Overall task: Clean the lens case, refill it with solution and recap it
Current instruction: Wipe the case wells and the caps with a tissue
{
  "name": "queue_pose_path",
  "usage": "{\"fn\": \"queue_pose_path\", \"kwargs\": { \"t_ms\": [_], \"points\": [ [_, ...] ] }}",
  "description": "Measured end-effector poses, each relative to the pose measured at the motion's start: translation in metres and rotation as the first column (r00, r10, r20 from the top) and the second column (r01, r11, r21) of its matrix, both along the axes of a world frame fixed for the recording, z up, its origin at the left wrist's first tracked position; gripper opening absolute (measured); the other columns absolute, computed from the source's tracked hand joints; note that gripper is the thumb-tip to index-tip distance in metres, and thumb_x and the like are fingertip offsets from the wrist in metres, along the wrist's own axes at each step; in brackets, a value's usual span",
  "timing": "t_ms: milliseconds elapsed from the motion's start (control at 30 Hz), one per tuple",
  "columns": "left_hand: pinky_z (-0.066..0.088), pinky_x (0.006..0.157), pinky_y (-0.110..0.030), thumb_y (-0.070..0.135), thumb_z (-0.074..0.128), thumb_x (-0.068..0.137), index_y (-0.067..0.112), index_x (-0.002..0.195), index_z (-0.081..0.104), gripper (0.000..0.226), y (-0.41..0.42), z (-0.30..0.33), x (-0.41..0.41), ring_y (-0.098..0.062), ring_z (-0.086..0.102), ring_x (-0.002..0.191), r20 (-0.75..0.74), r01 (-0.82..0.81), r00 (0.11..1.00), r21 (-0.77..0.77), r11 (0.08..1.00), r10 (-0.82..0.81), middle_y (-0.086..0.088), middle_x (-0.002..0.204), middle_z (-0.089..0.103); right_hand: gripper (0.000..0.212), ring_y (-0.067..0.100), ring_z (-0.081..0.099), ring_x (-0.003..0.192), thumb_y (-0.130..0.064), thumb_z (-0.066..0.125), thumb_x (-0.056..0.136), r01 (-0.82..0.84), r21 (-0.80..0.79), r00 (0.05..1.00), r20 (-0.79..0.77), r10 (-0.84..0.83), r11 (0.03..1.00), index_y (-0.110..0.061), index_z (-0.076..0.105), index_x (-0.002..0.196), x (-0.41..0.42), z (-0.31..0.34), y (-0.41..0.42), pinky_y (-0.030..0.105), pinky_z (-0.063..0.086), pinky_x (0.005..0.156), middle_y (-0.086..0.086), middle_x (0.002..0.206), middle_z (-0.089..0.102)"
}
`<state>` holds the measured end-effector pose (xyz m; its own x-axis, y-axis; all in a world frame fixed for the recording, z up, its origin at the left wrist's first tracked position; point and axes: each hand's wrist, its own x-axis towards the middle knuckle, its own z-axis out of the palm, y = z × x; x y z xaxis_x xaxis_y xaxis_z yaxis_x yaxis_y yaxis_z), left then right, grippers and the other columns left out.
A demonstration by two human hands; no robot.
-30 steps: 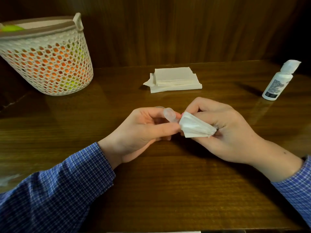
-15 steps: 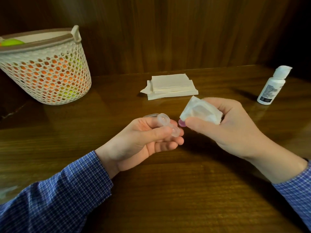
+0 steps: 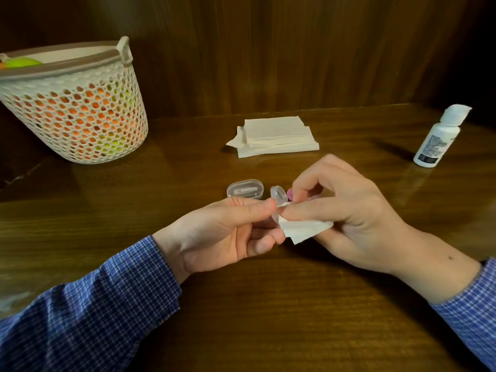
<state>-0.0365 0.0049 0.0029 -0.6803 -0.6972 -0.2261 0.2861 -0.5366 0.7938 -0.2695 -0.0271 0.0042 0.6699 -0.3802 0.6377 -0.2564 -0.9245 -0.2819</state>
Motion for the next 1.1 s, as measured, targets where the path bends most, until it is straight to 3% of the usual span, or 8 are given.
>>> {"fn": "queue_pose_path", "kwargs": {
  "t_ms": [167, 300, 433, 533, 667, 800, 933, 1100],
  "points": [
    [0.058, 0.068, -0.018, 0.02, 0.067, 0.091, 0.001, 0.105, 0.073, 0.024, 0.001, 0.0, 0.002, -0.01, 0.064, 0.075, 0.125, -0.063, 0.989, -0.107, 0.992, 0.076, -0.012, 0.092, 0.065, 0.019, 0.016, 0.054, 0.094, -0.026, 0.079, 0.088, -0.008, 0.115, 0.997, -0.075, 0.017, 0.993, -0.033, 0.078, 0.106, 0.003, 0.001, 0.004, 0.028, 0.047, 0.069, -0.009, 0.097, 0.06],
    [0.059, 0.071, -0.02, 0.018, 0.071, 0.088, 0.001, 0.1, 0.079, 0.022, 0.003, 0.001, 0.001, -0.014, 0.071, 0.081, 0.179, -0.138, 0.965, -0.272, 0.952, 0.191, -0.014, 0.096, 0.074, 0.02, 0.02, 0.059, 0.089, -0.019, 0.081, 0.085, -0.013, 0.276, 0.999, -0.033, 0.023, 0.961, -0.031, 0.079, 0.101, 0.003, 0.002, 0.006, 0.03, 0.049, 0.07, -0.004, 0.093, 0.063],
    [0.061, 0.072, -0.022, 0.017, 0.071, 0.087, 0.0, 0.106, 0.078, 0.027, 0.005, 0.001, -0.001, -0.018, 0.075, 0.086, 0.207, -0.207, 0.927, -0.411, 0.888, 0.312, -0.018, 0.102, 0.077, 0.018, 0.019, 0.064, 0.092, -0.023, 0.073, 0.089, 0.02, 0.522, 1.0, -0.026, -0.007, 0.853, -0.032, 0.082, 0.102, 0.004, 0.006, 0.008, 0.023, 0.052, 0.072, -0.01, 0.096, 0.066],
    [0.064, 0.075, -0.025, 0.02, 0.072, 0.082, 0.004, 0.111, 0.077, 0.033, 0.006, 0.0, -0.004, -0.023, 0.077, 0.087, 0.239, -0.245, 0.877, -0.524, 0.816, 0.417, -0.022, 0.103, 0.078, 0.016, 0.016, 0.066, 0.088, -0.035, 0.067, 0.092, 0.054, 0.668, 0.999, -0.035, -0.042, 0.742, -0.032, 0.082, 0.096, 0.006, 0.009, 0.008, 0.032, 0.055, 0.075, -0.007, 0.095, 0.068],
    [0.065, 0.077, -0.029, 0.017, 0.073, 0.081, 0.01, 0.114, 0.075, 0.035, 0.007, -0.003, -0.009, -0.027, 0.079, 0.092, 0.254, -0.264, 0.818, -0.632, 0.728, 0.517, -0.015, 0.104, 0.08, 0.029, 0.033, 0.064, 0.09, -0.035, 0.069, 0.089, -0.013, 0.882, 0.995, 0.058, -0.081, 0.472, -0.008, 0.08, 0.094, 0.008, 0.008, 0.007, 0.051, 0.054, 0.088, 0.021, 0.099, 0.072],
    [0.065, 0.078, -0.031, 0.016, 0.075, 0.084, 0.011, 0.119, 0.074, 0.036, 0.011, -0.007, -0.012, -0.019, 0.079, 0.094, 0.265, -0.195, 0.725, -0.806, 0.559, 0.635, -0.005, 0.108, 0.079, 0.032, 0.018, 0.064, 0.085, -0.026, 0.076, 0.078, -0.154, 0.983, 0.975, 0.167, -0.144, 0.099, -0.003, 0.08, 0.099, 0.013, 0.009, 0.005, 0.03, 0.053, 0.075, 0.015, 0.097, 0.074],
    [0.065, 0.074, -0.03, 0.01, 0.076, 0.089, 0.016, 0.115, 0.077, 0.027, 0.012, -0.008, -0.014, -0.016, 0.076, 0.093, 0.215, -0.079, 0.624, -0.939, 0.334, 0.751, 0.003, 0.104, 0.077, 0.032, 0.011, 0.066, 0.066, -0.011, 0.077, 0.073, -0.278, 0.948, 0.938, 0.232, -0.259, -0.155, -0.001, 0.079, 0.104, 0.016, 0.012, 0.002, 0.019, 0.051, 0.05, 0.01, 0.088, 0.073],
    [0.064, 0.076, -0.03, 0.01, 0.075, 0.092, 0.01, 0.119, 0.076, 0.027, 0.009, -0.004, -0.014, -0.013, 0.074, 0.099, 0.123, 0.084, 0.573, -0.992, 0.091, 0.81, -0.001, 0.111, 0.077, 0.058, 0.015, 0.058, 0.063, 0.001, 0.072, 0.081, -0.487, 0.768, 0.855, 0.324, -0.405, -0.416, -0.006, 0.056, 0.136, 0.017, 0.011, 0.001, 0.019, 0.05, 0.043, 0.016, 0.093, 0.063]
  ]
}}
